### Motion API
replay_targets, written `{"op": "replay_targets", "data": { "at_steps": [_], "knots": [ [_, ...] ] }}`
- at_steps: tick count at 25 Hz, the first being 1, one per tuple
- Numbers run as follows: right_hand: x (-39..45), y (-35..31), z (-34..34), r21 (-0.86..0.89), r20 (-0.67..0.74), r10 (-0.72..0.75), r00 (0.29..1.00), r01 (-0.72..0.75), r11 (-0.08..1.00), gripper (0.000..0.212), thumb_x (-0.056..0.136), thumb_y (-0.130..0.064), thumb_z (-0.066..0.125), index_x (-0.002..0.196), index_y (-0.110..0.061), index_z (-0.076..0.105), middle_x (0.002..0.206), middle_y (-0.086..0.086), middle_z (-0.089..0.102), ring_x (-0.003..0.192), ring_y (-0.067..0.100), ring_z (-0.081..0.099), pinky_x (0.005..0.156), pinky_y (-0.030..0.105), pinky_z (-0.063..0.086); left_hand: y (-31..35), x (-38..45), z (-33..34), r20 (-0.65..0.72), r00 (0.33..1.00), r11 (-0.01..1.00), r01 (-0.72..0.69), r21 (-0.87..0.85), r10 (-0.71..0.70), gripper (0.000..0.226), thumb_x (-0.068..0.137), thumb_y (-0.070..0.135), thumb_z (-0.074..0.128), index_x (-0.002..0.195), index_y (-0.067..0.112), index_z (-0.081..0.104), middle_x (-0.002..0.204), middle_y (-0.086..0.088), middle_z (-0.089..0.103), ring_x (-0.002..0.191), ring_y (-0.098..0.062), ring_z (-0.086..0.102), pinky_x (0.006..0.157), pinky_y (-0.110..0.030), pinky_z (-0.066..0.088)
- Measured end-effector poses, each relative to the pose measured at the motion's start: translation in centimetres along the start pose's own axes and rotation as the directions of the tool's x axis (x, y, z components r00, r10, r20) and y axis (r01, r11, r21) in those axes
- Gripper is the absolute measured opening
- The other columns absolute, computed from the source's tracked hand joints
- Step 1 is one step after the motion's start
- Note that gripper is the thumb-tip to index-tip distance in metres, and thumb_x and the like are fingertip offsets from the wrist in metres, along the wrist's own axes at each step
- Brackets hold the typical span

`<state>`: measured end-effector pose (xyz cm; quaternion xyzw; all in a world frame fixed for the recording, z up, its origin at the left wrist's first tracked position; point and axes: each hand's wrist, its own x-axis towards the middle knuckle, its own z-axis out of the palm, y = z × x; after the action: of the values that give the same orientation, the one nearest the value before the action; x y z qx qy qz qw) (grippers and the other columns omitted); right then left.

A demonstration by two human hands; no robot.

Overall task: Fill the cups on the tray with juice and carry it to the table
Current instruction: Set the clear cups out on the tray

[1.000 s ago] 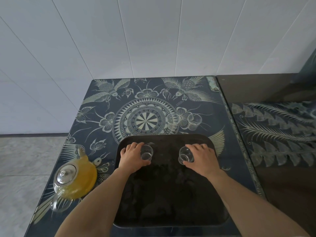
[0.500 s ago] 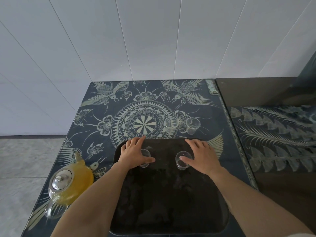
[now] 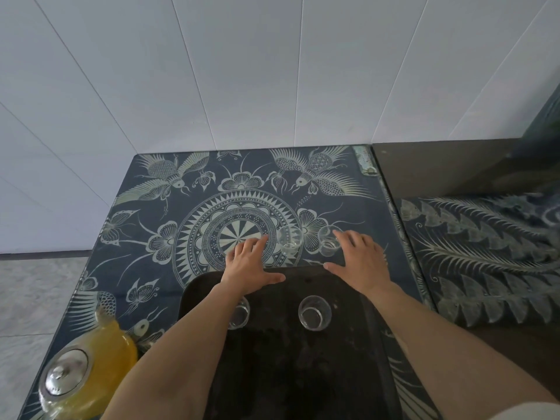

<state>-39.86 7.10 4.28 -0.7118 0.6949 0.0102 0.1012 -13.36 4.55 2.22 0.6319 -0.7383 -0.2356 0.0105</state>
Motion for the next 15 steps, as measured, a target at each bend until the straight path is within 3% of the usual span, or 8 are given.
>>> {"op": "replay_targets", "data": {
  "at_steps": [6, 10, 15],
  "knots": [
    [4.1, 0.9, 0.4, 0.021, 0.038, 0.019, 0.999, -0.02, 1.0, 0.091, 0.087, -0.065, 0.063, 0.161, -0.025, 0.026, 0.157, 0.005, 0.041, 0.145, 0.031, 0.039, 0.113, 0.05, 0.039, 1.6, 4.8, 0.3, 0.019, 0.999, 0.999, -0.026, 0.042, 0.025, 0.11, 0.067, 0.071, 0.067, 0.154, 0.03, 0.013, 0.157, -0.005, 0.027, 0.146, -0.03, 0.02, 0.118, -0.054, 0.015],
    [5.9, 1.1, 0.9, 0.023, 0.087, 0.003, 0.996, -0.005, 1.0, 0.095, 0.085, -0.067, 0.064, 0.162, -0.029, 0.023, 0.156, 0.004, 0.041, 0.143, 0.031, 0.041, 0.112, 0.05, 0.039, 2.5, 7.3, 1.0, 0.001, 0.999, 0.999, -0.038, 0.019, 0.038, 0.104, 0.067, 0.067, 0.07, 0.15, 0.026, 0.023, 0.15, -0.004, 0.035, 0.141, -0.027, 0.029, 0.116, -0.052, 0.02],
    [7.0, 1.1, 1.7, 0.051, 0.123, 0.025, 0.992, -0.031, 0.998, 0.084, 0.088, -0.06, 0.064, 0.158, -0.026, 0.034, 0.148, 0.004, 0.049, 0.136, 0.029, 0.048, 0.108, 0.049, 0.043, 2.7, 8.6, 2.1, -0.001, 0.998, 0.998, -0.066, -0.008, 0.066, 0.089, 0.069, 0.063, 0.068, 0.142, 0.024, 0.035, 0.139, 0.001, 0.044, 0.134, -0.021, 0.039, 0.114, -0.047, 0.025]
  ]
}}
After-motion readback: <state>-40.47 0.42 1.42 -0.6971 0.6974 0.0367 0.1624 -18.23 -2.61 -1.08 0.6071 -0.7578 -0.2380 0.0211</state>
